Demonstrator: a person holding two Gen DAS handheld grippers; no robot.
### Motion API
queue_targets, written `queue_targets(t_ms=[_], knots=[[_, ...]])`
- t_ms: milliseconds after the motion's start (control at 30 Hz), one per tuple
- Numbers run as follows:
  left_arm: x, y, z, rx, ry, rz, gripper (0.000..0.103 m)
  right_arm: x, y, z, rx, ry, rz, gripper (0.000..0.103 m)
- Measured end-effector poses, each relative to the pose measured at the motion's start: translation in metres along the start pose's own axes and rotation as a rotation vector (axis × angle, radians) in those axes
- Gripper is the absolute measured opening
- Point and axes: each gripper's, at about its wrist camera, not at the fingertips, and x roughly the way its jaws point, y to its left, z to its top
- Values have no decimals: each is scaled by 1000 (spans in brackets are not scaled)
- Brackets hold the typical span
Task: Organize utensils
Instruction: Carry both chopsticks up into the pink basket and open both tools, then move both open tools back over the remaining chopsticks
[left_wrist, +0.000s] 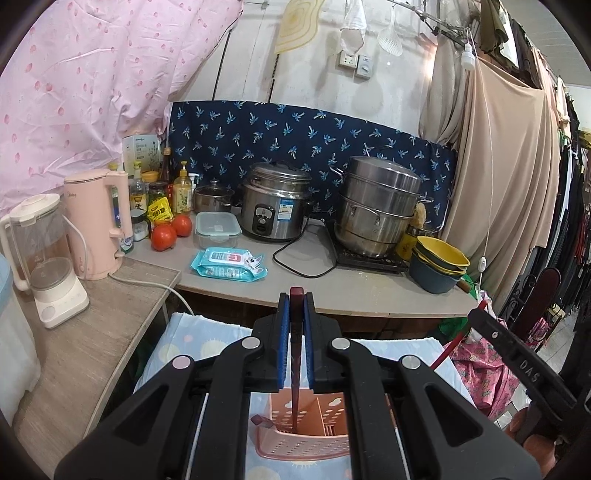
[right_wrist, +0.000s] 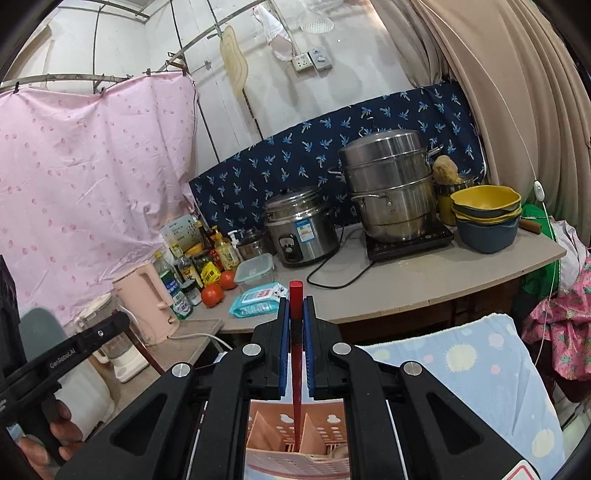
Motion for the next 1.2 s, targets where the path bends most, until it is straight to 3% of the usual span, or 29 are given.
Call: queue_targets(t_ms=[200,233,267,300,333,733,1000,1200], knots=[[1,6,-6,-15,12,-2,8,4,-10,-13,8,17,-41,13],[1,7,-7,-17,12,5,14,3,-11,-15,7,16,-49,17],[0,8,-7,-17,13,20,20,1,-11,-16,8,9,-54,31],[-2,9,-8,-19,10,33,38,-1,-12,-17,11,-1,-60,45],[-4,10,-8,-23,1,41,49,-4,-12,-19,11,-7,-65,49],[-38,18,-18,-28,-3,53,50,-38,-11,-33,-2,12,-62,49],[-62,23,-65,8,70,77,50,-78,-13,-77,-28,76,-97,49],[-78,33,-119,3,164,87,50,-104,-12,-122,-61,153,-123,49]])
